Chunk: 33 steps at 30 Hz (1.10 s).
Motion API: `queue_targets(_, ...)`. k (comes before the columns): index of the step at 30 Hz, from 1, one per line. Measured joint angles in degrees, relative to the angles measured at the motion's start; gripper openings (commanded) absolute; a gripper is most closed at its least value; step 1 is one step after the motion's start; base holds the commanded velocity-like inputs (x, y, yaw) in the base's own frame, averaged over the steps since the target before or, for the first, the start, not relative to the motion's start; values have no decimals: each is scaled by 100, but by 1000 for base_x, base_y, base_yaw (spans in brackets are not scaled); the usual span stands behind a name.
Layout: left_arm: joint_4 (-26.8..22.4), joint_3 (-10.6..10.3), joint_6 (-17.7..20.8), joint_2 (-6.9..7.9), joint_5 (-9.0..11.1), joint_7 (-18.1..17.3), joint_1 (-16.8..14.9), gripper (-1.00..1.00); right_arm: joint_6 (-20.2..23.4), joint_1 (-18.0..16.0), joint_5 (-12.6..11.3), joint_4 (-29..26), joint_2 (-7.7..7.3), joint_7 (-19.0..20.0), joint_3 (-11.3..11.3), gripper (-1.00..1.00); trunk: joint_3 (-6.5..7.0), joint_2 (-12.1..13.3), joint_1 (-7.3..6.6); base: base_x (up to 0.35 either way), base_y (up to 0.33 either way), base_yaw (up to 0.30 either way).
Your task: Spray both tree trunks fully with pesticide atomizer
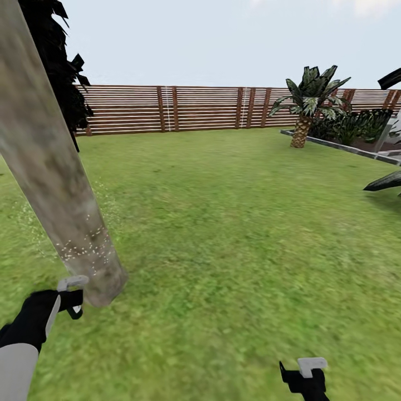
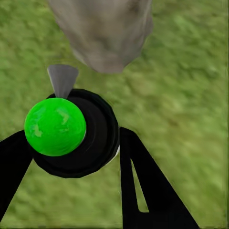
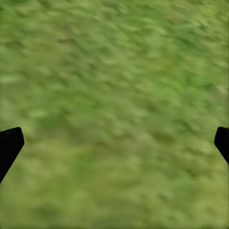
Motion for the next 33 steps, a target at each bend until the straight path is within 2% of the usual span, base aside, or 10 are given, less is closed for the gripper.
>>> queue_targets(2, 240, 24, -133, -39, 19, -1, 39, -100, 0, 0, -1, -5, -17, 0, -2, 100, -1, 0, 0, 0, 0, 0)
queue_targets(5, 772, 90, -998, -43, -8, 50, 46, -100, 0, 3, -1, -1, -23, 0, -1, 100, 0, 0, 0, 61, 2, 0)
queue_targets(8, 903, 137, -1221, -48, 12, 88, 46, -100, 0, 2, -1, 2, -23, 0, -1, 100, 0, 0, 0, 246, 76, 0)
queue_targets(15, 871, 180, -1263, -28, -2, 95, 46, -100, 0, -1, -1, 2, -15, 0, -2, 100, 0, 0, 0, 256, 213, 0)
queue_targets(21, 862, 179, -1252, -15, -2, 91, 46, -100, 0, -2, -1, 2, -6, 0, -2, 100, 0, 0, 0, 24, 304, 0)
queue_targets(33, 844, 175, -1254, -40, 11, 87, 46, -100, 0, 2, -1, -6, -6, 0, -2, 100, 0, 0, 0, -203, 260, 0)
